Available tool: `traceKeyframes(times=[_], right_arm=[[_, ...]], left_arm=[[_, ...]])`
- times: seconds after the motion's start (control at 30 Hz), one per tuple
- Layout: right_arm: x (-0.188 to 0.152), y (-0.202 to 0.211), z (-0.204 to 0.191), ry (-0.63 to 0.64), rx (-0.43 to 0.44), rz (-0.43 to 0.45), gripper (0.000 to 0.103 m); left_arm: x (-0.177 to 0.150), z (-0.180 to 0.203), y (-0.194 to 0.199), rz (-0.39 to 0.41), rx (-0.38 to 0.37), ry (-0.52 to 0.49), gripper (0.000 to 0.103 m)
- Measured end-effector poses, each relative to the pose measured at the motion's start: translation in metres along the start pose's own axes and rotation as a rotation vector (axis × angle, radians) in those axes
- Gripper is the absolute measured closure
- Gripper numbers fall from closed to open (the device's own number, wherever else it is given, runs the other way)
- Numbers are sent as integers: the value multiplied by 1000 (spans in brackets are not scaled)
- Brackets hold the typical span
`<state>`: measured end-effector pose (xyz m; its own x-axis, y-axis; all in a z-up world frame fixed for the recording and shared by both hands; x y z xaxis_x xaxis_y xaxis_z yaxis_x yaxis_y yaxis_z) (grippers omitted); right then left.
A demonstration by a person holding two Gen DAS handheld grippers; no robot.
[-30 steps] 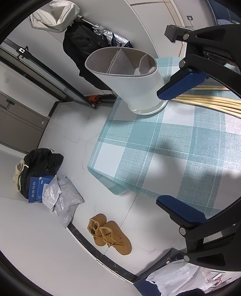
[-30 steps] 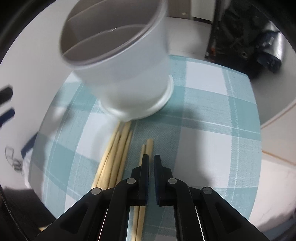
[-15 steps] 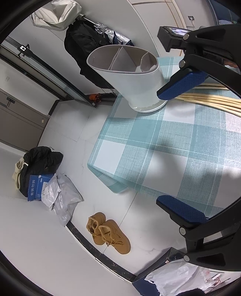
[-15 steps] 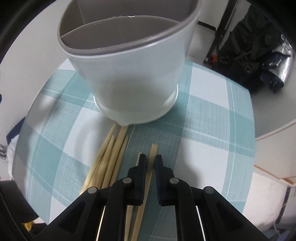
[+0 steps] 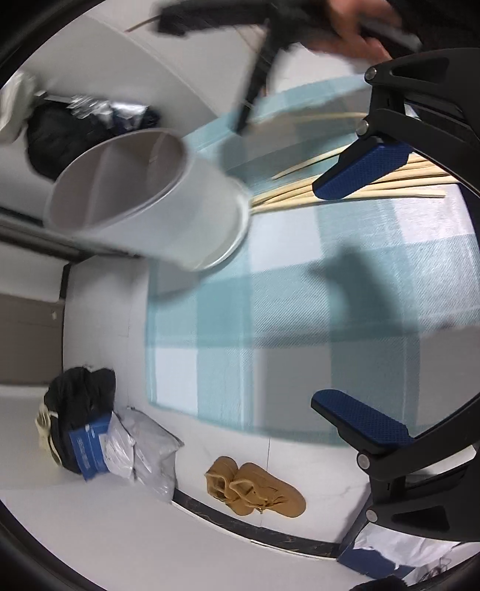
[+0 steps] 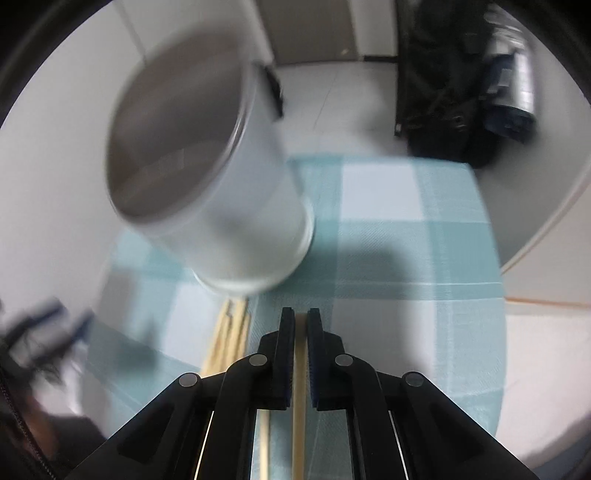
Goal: Organize utensils
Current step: 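Lift the chopstick with the right gripper while the left gripper grasps another chopstick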
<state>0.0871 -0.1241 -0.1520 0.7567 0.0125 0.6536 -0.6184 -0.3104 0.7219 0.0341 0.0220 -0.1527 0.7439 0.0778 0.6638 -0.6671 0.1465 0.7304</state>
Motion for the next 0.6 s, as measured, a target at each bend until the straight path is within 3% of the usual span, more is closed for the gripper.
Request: traceKeyframes(times=[0.17,0.27,0.6], right_arm=[[28,53,35,-198,103,163,97],[32,74,48,-263,122,230,97],[2,89,112,-441,169,278,97]], left_arm=[[-16,18,-11,-70,3,-5,3],[-26,27,-18,-107,19,-31,3],[-42,16,-32,-186,119,-24,11]])
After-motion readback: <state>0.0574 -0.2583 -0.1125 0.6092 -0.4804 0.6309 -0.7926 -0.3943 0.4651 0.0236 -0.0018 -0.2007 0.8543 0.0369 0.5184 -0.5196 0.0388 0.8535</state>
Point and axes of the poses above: each gripper's, at about its wrist camera, not at the fingertips, and y roughly against the way its jaws point, z to its right, x to its top, the point moved 7 cm from there along -y, roughly the way its jaws point, and after that the axes turned 14 degrees about z, right-handed, at the moved point
